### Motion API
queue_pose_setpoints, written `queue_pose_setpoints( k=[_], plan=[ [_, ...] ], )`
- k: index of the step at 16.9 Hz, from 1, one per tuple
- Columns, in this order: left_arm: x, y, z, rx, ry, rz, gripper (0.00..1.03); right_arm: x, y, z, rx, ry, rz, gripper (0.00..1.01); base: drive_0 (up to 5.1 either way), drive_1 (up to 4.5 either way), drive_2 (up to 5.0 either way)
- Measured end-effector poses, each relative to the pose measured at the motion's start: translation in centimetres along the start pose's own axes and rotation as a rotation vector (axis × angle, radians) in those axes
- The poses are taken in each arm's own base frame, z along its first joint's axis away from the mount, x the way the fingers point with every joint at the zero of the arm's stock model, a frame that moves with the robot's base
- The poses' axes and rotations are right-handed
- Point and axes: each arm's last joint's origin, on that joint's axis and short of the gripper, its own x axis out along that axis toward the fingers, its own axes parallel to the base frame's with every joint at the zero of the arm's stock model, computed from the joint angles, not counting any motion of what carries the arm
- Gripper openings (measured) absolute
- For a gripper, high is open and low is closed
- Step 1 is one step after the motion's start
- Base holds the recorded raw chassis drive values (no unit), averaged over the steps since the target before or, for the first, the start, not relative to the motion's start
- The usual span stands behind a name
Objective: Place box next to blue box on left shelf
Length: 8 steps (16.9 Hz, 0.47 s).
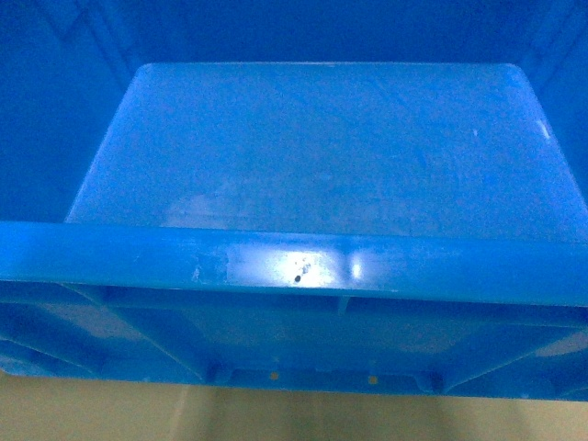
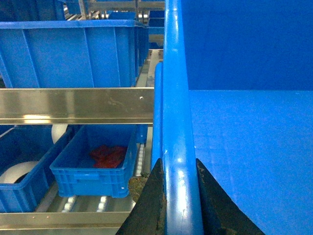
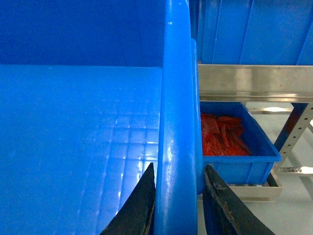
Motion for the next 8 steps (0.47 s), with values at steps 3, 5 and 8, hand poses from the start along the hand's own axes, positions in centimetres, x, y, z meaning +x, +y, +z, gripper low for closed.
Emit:
queue_pose_setpoints(
  k=[3, 5, 8],
  plan=[
    [0.01, 0.00, -0.02, 0.000, 0.002, 0.000, 0.09, 0.00, 0.00, -0.01, 0.000, 0.001, 0.000, 0.20, -3.3, 1.66, 1.7],
    [0.01, 0.00, -0.02, 0.000, 0.002, 0.000, 0.09, 0.00, 0.00, -0.01, 0.000, 0.001, 0.000, 0.20, 0.0, 0.00, 0.0],
    [0.01, 0.00, -0.02, 0.000, 0.002, 0.000, 0.09, 0.00, 0.00, -0.01, 0.000, 0.001, 0.000, 0.20, 0.0, 0.00, 0.0]
  ],
)
